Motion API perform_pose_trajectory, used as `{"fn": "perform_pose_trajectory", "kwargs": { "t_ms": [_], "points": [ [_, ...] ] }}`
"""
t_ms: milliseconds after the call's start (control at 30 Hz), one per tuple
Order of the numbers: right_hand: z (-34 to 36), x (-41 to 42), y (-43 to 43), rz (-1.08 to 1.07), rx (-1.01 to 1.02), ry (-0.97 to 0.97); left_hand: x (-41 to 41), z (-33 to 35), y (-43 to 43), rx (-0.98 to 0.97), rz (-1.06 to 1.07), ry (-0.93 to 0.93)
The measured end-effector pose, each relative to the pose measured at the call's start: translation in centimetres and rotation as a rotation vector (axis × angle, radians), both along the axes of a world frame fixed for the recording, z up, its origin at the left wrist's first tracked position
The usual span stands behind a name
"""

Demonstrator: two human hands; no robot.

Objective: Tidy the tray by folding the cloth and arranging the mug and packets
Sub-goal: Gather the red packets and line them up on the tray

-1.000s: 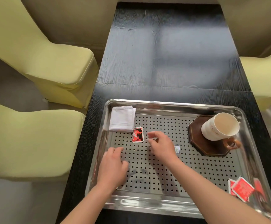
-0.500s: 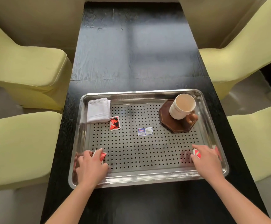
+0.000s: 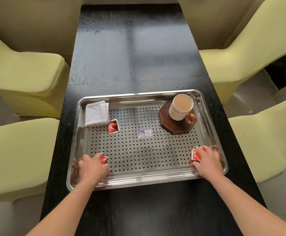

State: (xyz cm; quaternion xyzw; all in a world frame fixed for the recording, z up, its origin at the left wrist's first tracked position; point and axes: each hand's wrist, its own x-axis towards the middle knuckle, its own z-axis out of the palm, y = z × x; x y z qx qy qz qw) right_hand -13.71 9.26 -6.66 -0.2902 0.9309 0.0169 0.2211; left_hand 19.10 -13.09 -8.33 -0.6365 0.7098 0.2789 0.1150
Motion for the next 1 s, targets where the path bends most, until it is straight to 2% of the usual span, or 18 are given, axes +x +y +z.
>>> {"fn": "perform_pose_trajectory", "kwargs": {
  "t_ms": [400,700,833,1000],
  "points": [
    [-1.5,4.5,-0.9,0.061,-0.079,0.029,-2.8,0.0,3.7,-0.012,0.018,0.13],
    [-1.3,5.9,-1.6,0.08,-0.202,-0.111,-2.4,0.2,4.4,-0.018,0.038,0.223],
    [-1.1,5.7,-1.9,-0.018,-0.15,-0.084,-2.5,0.4,4.5,0.03,0.064,0.231],
    [-1.3,8.9,-4.0,0.072,-0.158,-0.171,-3.7,0.1,5.2,0.023,0.04,0.238]
  ]
}}
